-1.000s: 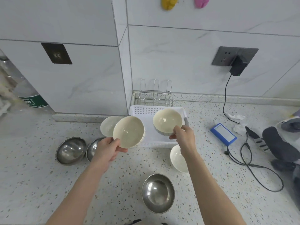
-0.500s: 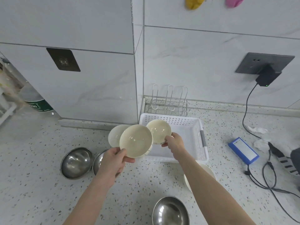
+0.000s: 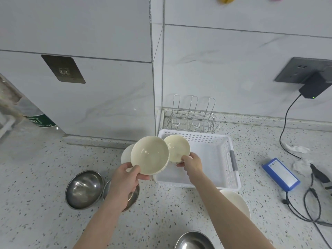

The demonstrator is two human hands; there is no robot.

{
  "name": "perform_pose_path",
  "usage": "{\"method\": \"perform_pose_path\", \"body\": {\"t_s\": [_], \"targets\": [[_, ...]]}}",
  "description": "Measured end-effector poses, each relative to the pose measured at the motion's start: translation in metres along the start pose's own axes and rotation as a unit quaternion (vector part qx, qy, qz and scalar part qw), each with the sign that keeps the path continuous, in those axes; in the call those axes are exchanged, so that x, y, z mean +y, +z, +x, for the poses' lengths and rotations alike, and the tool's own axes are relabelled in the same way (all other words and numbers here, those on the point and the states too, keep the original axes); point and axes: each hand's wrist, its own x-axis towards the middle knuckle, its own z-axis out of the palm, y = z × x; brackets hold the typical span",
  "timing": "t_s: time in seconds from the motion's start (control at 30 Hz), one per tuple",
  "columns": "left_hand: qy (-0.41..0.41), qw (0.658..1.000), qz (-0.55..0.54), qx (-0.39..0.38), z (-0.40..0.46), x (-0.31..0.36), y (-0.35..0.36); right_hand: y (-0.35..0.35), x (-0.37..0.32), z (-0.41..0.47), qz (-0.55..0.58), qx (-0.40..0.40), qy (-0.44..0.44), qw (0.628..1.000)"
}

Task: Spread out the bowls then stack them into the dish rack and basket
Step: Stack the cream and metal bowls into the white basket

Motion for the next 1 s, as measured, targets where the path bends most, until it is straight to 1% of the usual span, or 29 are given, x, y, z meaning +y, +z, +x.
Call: {"method": "perform_pose_path", "body": {"t_s": [0.1,0.2,0.37,0.47,0.53,0.57,0.6,0.63,0.7,0.77,0.8,0.87,1.0], "targets": [[0.004,1.000,0.016,0.005,0.004,0.000,0.002,0.001,0.000,0.001,0.000,0.003,0.005,1.000],[0.011,1.000,0.025,0.004,0.008,0.000,0.007,0.004,0.002,0.001,0.013,0.014,-0.009,1.000],[0.023,0.997,0.077,0.001,0.015,-0.002,0.015,0.008,0.005,0.001,0.024,0.033,-0.013,0.999],[0.035,0.995,0.091,-0.016,0.020,-0.002,0.022,0.004,0.001,-0.001,-0.030,0.025,-0.020,0.999],[0.046,0.994,0.102,-0.018,0.024,0.001,0.027,-0.004,-0.002,-0.006,-0.115,0.060,-0.038,0.991],[0.050,0.992,0.113,-0.018,0.027,0.002,0.031,-0.009,-0.004,-0.009,-0.134,0.086,-0.055,0.986],[0.053,0.991,0.125,-0.019,0.030,0.004,0.034,-0.014,-0.007,-0.014,-0.120,0.101,-0.079,0.985],[0.057,0.989,0.136,-0.021,0.033,0.005,0.038,-0.018,-0.009,-0.018,-0.086,0.099,-0.108,0.986],[0.064,0.986,0.151,-0.025,0.039,0.008,0.046,-0.024,-0.015,-0.029,-0.041,0.059,-0.160,0.984],[0.065,0.986,0.153,-0.027,0.044,0.012,0.054,-0.028,-0.020,-0.034,-0.058,0.015,-0.189,0.980],[0.063,0.986,0.153,-0.029,0.046,0.014,0.058,-0.029,-0.022,-0.035,-0.077,0.005,-0.192,0.978],[0.066,0.985,0.154,-0.036,0.049,0.018,0.065,-0.030,-0.025,-0.034,-0.117,0.013,-0.192,0.974],[0.075,0.986,0.143,-0.047,0.050,0.023,0.075,-0.029,-0.033,-0.030,-0.164,0.041,-0.196,0.966]]}}
